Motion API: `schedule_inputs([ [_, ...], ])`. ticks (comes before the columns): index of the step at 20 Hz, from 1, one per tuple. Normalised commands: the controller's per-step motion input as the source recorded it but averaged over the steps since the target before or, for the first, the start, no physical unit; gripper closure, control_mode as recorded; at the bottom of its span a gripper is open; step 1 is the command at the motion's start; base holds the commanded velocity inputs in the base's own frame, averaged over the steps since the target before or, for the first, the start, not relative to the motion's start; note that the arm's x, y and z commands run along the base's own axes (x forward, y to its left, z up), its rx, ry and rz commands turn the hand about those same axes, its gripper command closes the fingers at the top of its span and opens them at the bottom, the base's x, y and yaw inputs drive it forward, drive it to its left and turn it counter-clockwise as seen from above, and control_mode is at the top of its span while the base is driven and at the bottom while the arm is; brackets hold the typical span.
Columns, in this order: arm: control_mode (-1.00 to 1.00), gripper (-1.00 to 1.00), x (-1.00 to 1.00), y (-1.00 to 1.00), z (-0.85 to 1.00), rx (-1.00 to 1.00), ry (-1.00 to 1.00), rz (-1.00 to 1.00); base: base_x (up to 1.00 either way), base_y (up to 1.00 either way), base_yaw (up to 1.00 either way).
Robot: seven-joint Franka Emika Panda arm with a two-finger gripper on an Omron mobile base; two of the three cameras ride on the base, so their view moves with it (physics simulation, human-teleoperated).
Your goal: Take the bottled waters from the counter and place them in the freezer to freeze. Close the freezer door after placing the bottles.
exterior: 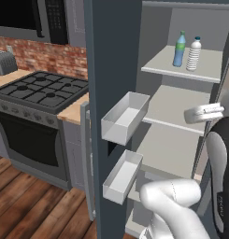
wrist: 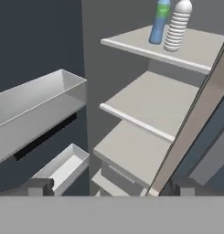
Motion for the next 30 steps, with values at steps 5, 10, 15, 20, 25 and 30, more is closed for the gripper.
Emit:
schedule_inputs([
  [5, -1.0, -1.0, -0.37, 0.03, -0.09, 0.02, 0.28, -0.02, 0.0, 0.0, 0.0],
  [10, -1.0, -1.0, -0.45, -0.01, -0.36, 0.02, 0.11, -0.07, 0.0, 0.0, 0.0],
  [15, -1.0, -1.0, -0.4, -0.1, -0.55, 0.0, 0.08, -0.12, 0.0, 0.0, 0.0],
  [20, -1.0, -1.0, -0.02, -0.26, -0.27, 0.07, 0.08, -0.08, 0.0, 0.0, 0.0],
  [25, -1.0, -1.0, 0.0, -0.01, -0.12, 0.03, 0.02, 0.1, 0.0, 0.0, 0.0],
  [30, -1.0, -1.0, 0.0, 0.0, -0.02, 0.0, 0.04, 0.03, 0.0, 0.0, 0.0],
])
